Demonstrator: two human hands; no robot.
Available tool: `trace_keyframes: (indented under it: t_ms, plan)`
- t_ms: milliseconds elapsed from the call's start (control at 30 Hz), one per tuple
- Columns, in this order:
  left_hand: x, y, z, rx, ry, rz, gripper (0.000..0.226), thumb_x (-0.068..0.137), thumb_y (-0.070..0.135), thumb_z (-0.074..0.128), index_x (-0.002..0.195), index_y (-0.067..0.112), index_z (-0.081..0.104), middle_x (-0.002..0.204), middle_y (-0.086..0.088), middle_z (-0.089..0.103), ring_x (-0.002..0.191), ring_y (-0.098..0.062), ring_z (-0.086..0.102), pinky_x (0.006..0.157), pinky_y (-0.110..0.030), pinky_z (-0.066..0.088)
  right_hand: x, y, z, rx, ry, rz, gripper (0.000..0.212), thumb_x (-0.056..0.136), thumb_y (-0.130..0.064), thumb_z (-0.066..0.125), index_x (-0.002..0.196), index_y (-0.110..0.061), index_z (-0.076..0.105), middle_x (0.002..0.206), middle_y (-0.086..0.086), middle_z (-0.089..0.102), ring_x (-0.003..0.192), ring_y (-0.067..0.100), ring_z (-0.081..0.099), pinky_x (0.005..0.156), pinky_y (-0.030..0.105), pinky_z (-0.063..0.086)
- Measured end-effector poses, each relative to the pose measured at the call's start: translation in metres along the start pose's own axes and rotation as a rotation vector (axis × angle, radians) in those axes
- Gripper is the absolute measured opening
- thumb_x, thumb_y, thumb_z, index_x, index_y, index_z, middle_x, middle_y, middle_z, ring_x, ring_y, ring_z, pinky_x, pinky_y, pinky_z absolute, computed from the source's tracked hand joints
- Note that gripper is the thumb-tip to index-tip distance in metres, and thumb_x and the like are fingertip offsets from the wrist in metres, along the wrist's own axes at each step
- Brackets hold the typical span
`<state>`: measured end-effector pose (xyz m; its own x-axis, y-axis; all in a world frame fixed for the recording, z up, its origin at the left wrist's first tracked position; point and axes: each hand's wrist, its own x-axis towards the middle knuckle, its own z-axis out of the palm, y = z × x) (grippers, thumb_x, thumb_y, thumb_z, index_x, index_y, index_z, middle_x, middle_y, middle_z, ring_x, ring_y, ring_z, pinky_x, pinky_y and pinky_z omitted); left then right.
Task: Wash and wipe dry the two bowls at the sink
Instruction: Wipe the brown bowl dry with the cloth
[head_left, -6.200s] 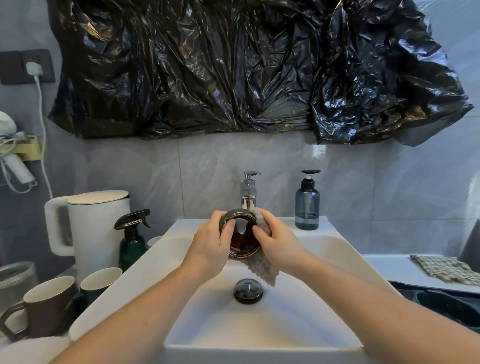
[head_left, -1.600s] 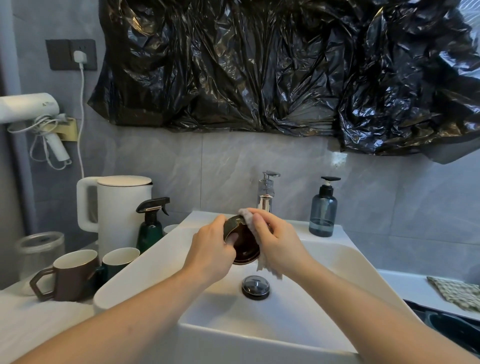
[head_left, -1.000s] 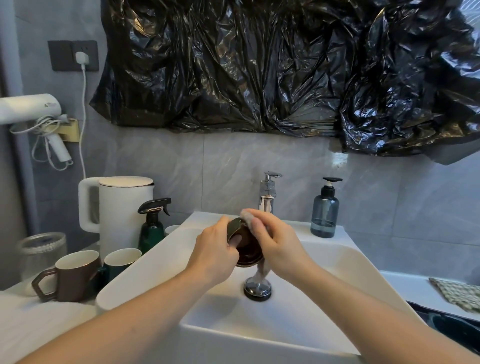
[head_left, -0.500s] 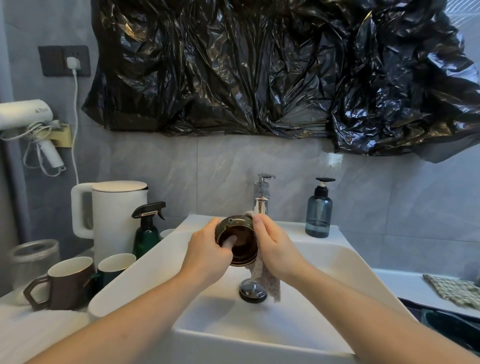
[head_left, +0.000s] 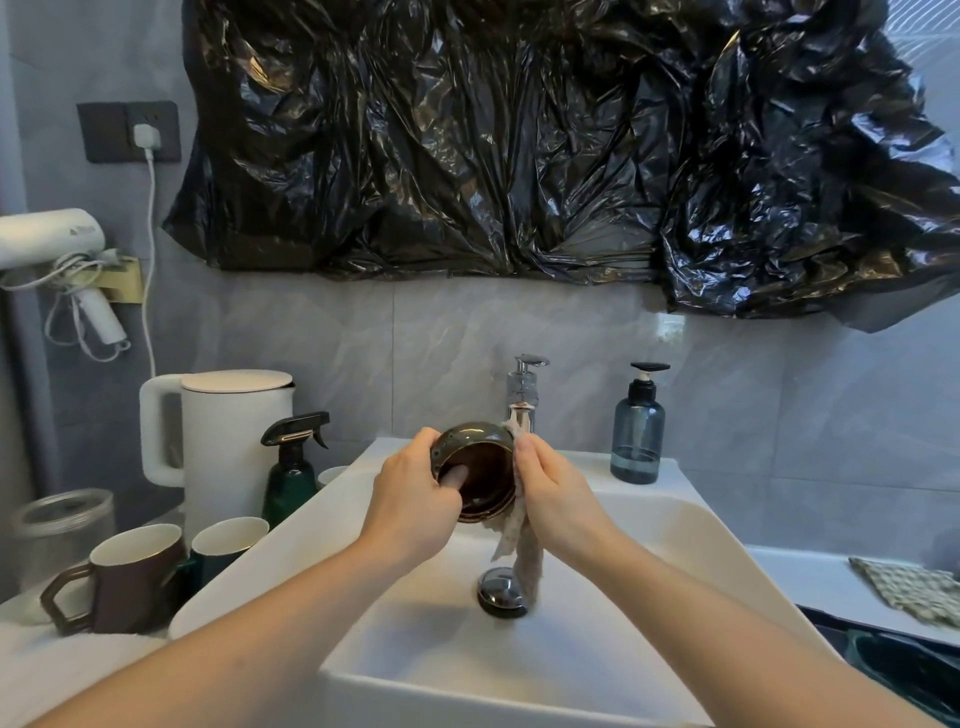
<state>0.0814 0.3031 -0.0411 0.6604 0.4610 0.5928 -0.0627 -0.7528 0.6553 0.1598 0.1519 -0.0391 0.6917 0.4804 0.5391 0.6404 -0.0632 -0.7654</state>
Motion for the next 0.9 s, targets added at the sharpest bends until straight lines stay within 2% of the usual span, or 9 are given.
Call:
trace_keyframes:
  t_ms: [100,233,367,433,500,600,733,800,900]
  plan:
    - [0.014,0.005,0.001,0.025,-0.106,0.037,0.017,0.093,0.018,0.073,0.102,0.028,0.063,0.088,0.005,0.07,0.084,-0.027,0.066,0.078,-0.043,0.057,-0.001,-0.002,-0.003,0.017,0.039,-0.043,0.03,0.11,-0.043,0.038,0.112,-0.031,0.066,0.097,-0.012,0.07,0.092,0.007,0.066,0.08,0.017,0.053]
    - [0.011,0.001,0.009,0.025,-0.137,0.127,0.016,0.093,0.014,0.071,0.098,0.025,0.06,0.089,0.004,0.071,0.087,-0.026,0.064,0.079,-0.046,0.054,0.0,-0.01,0.003,-0.091,0.088,-0.223,0.024,0.109,-0.036,0.047,0.121,-0.036,0.067,0.117,-0.021,0.066,0.116,-0.001,0.059,0.098,0.016,0.044]
    - [0.007,-0.008,0.014,0.044,-0.113,0.131,0.018,0.095,0.013,0.071,0.103,0.026,0.061,0.093,0.005,0.071,0.089,-0.024,0.063,0.078,-0.04,0.052,0.0,-0.004,-0.002,-0.013,0.029,-0.011,0.03,0.109,-0.044,0.04,0.12,-0.037,0.067,0.11,-0.013,0.072,0.096,0.004,0.067,0.076,0.01,0.048]
    - [0.007,-0.009,0.013,0.054,-0.11,0.118,0.018,0.095,0.014,0.071,0.106,0.026,0.062,0.096,0.005,0.072,0.091,-0.024,0.063,0.079,-0.039,0.051,-0.002,-0.003,-0.003,0.032,0.018,0.011,0.032,0.109,-0.042,0.04,0.124,-0.033,0.067,0.11,-0.012,0.072,0.102,0.005,0.066,0.084,0.015,0.05]
    - [0.006,-0.009,0.013,0.053,-0.108,0.113,0.016,0.095,0.015,0.069,0.103,0.026,0.06,0.094,0.004,0.071,0.09,-0.027,0.063,0.078,-0.042,0.051,-0.003,-0.006,0.001,0.01,0.044,-0.08,0.027,0.108,-0.037,0.047,0.123,-0.031,0.069,0.115,-0.015,0.07,0.111,0.001,0.063,0.097,0.021,0.049]
    - [0.007,-0.009,0.011,0.045,-0.087,0.135,0.013,0.095,0.018,0.068,0.101,0.025,0.059,0.092,0.002,0.072,0.087,-0.03,0.064,0.076,-0.046,0.053,-0.002,-0.011,0.006,-0.085,0.025,-0.248,0.025,0.106,-0.029,0.053,0.126,-0.028,0.069,0.124,-0.019,0.064,0.12,0.0,0.059,0.1,0.015,0.044]
    - [0.007,-0.009,0.01,0.043,-0.065,0.136,0.016,0.096,0.016,0.07,0.104,0.025,0.061,0.093,0.004,0.072,0.088,-0.026,0.062,0.077,-0.041,0.052,0.002,-0.004,0.0,0.029,0.028,-0.006,0.032,0.108,-0.045,0.04,0.12,-0.033,0.068,0.11,-0.009,0.073,0.092,0.008,0.068,0.069,0.011,0.05]
    - [0.007,-0.009,0.01,0.031,-0.07,0.131,0.017,0.095,0.015,0.071,0.105,0.025,0.062,0.095,0.004,0.072,0.09,-0.025,0.062,0.077,-0.039,0.052,0.003,0.0,-0.001,0.07,0.035,0.036,0.035,0.109,-0.046,0.038,0.122,-0.034,0.067,0.109,-0.008,0.074,0.101,0.006,0.068,0.085,0.02,0.052]
    - [0.008,-0.009,0.012,0.037,-0.073,0.129,0.015,0.094,0.014,0.069,0.1,0.023,0.059,0.091,0.002,0.071,0.086,-0.028,0.062,0.072,-0.04,0.049,-0.001,-0.003,0.004,-0.012,0.037,-0.145,0.024,0.108,-0.037,0.048,0.122,-0.036,0.067,0.117,-0.019,0.067,0.113,0.006,0.063,0.099,0.036,0.053]
